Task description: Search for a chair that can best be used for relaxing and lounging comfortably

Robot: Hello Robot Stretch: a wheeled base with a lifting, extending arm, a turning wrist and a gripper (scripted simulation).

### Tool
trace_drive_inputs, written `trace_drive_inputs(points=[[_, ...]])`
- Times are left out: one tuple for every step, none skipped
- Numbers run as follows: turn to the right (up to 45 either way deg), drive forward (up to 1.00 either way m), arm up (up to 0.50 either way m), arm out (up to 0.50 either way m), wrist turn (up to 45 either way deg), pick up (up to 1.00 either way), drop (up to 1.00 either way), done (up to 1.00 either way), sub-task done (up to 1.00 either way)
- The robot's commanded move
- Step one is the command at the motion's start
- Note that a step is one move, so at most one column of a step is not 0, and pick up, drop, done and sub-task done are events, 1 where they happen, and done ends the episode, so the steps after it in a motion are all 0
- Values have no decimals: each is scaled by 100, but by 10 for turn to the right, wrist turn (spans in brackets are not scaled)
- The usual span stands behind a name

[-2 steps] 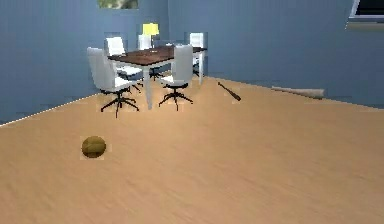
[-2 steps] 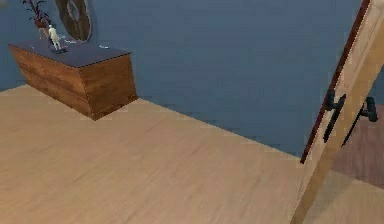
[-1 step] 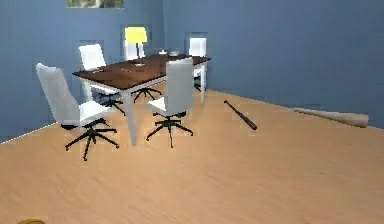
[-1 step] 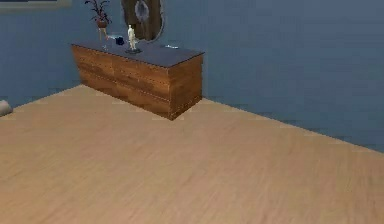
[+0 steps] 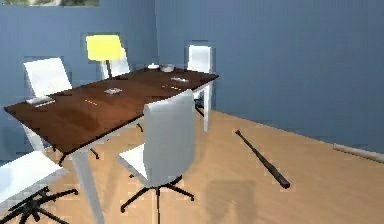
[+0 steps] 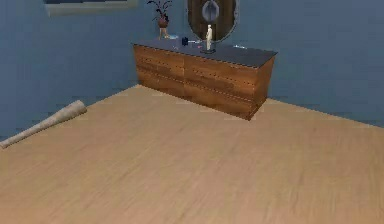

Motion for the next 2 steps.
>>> trace_drive_inputs(points=[[0, 10, 0, 0, 0, 0, 0, 0, 0], [-120, 0, 0, 0, 0, 0, 0, 0, 0]])
